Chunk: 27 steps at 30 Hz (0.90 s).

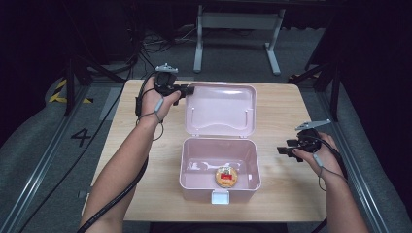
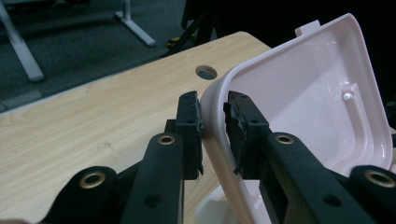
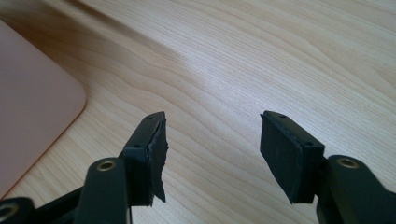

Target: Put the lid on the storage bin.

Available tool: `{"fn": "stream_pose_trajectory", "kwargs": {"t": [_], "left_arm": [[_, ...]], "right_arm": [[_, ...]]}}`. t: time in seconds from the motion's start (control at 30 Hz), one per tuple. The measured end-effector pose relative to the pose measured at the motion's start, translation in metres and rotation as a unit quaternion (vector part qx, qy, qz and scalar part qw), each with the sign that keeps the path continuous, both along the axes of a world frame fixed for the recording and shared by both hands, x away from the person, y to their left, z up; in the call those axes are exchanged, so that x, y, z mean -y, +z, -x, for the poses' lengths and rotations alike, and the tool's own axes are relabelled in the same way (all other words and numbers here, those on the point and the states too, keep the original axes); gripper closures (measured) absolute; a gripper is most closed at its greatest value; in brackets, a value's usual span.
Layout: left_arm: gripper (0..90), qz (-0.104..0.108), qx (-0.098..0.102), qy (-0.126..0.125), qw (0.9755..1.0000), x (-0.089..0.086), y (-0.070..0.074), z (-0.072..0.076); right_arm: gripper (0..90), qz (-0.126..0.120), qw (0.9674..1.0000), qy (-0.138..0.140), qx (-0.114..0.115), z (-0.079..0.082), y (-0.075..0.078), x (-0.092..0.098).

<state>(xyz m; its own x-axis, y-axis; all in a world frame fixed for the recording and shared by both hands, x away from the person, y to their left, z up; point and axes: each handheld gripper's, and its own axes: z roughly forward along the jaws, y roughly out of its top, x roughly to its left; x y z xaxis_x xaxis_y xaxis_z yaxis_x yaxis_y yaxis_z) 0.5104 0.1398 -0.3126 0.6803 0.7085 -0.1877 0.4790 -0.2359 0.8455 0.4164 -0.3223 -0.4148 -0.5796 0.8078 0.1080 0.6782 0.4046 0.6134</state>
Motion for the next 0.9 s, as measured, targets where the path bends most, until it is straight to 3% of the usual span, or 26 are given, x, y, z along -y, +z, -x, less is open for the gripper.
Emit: {"fn": "stream_pose_trajectory", "kwargs": {"t": [0.27,0.53,0.8,0.9], "left_arm": [[76.7,0.001,0.030,-0.015,0.9994,-0.003,0.018,0.018],[77.3,0.001,0.043,-0.029,0.9987,-0.004,0.030,0.031],[76.8,-0.022,0.080,-0.040,0.9958,-0.004,0.040,0.052],[76.5,-0.023,0.080,-0.041,0.9957,-0.004,0.041,0.056]], "right_arm": [[41.7,0.001,1.0000,0.005,0.000,-0.002,0.000,-0.003],[41.7,0.002,1.0000,0.008,-0.003,-0.004,0.000,-0.007],[41.6,0.002,0.9999,0.013,0.000,-0.004,0.002,-0.009],[41.6,0.002,0.9999,0.013,0.000,-0.004,0.002,-0.009]]}}
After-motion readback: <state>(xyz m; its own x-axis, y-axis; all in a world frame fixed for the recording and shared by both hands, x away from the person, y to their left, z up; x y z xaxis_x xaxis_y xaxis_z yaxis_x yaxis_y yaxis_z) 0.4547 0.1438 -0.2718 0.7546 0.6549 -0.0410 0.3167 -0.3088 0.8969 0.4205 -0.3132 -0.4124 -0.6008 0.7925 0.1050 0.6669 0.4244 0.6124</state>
